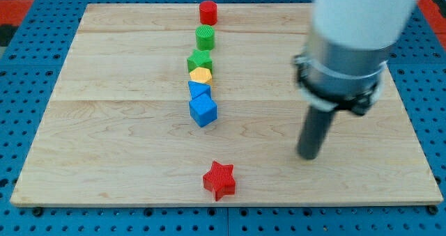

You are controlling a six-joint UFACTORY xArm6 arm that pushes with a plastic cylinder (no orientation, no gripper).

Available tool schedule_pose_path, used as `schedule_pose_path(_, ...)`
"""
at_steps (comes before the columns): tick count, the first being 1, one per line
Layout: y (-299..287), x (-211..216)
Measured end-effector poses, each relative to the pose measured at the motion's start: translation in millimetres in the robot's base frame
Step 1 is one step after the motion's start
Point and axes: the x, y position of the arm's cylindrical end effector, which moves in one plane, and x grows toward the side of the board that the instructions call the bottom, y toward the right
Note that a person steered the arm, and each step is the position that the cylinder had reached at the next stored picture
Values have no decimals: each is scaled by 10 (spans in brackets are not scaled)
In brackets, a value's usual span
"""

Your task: Slide the yellow heart parallel right to the blue cube

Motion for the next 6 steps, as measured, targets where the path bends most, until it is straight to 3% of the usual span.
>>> schedule_pose_path(1,620,-770)
schedule_pose_path(3,1188,-1556)
schedule_pose_path(4,892,-1518)
schedule_pose_path(6,109,-941)
